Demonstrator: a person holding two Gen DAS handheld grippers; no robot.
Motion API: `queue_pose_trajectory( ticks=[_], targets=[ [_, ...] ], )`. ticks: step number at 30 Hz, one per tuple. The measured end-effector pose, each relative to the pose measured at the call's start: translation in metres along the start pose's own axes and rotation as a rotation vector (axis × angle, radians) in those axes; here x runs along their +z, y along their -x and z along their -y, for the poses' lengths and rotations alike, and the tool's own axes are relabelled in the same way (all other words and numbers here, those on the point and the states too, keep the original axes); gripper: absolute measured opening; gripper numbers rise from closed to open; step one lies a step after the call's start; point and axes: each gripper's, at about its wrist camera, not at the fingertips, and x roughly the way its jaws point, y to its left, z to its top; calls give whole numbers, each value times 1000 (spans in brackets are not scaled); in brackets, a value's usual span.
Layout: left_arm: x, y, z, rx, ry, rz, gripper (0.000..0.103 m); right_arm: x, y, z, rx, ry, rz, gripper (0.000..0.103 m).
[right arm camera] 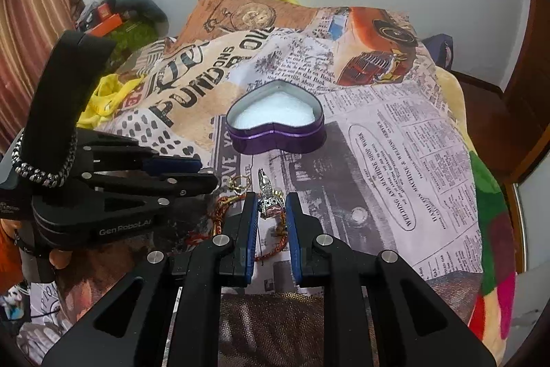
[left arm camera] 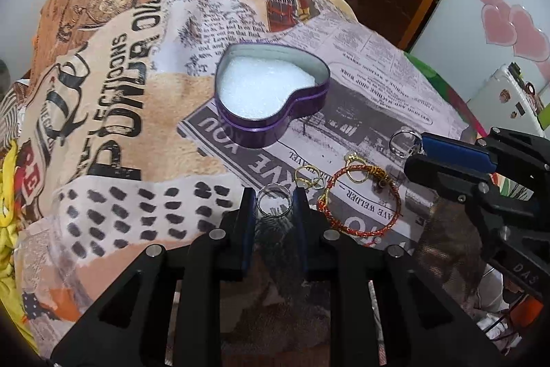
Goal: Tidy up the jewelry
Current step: 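Drop the ring into the tin with the left tool while the right tool lowers the pendant in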
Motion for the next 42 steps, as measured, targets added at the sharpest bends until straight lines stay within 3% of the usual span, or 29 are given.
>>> queue_pose_trajectory(
  ticks=[13,22,32,42],
  targets=[
    [17,57,-4,26,3,157,20,26,19,-4,-25,-9,83,15],
    [37,71,-7,39,4,226,20,50,22,0,-45,-9,139,15],
    [53,50,-13,27,5,213,20,68,-1,10,-39,-12,126,15],
    [60,16,-23,-7,13,140,20,75,-45,16,4,3,31,15]
  ],
)
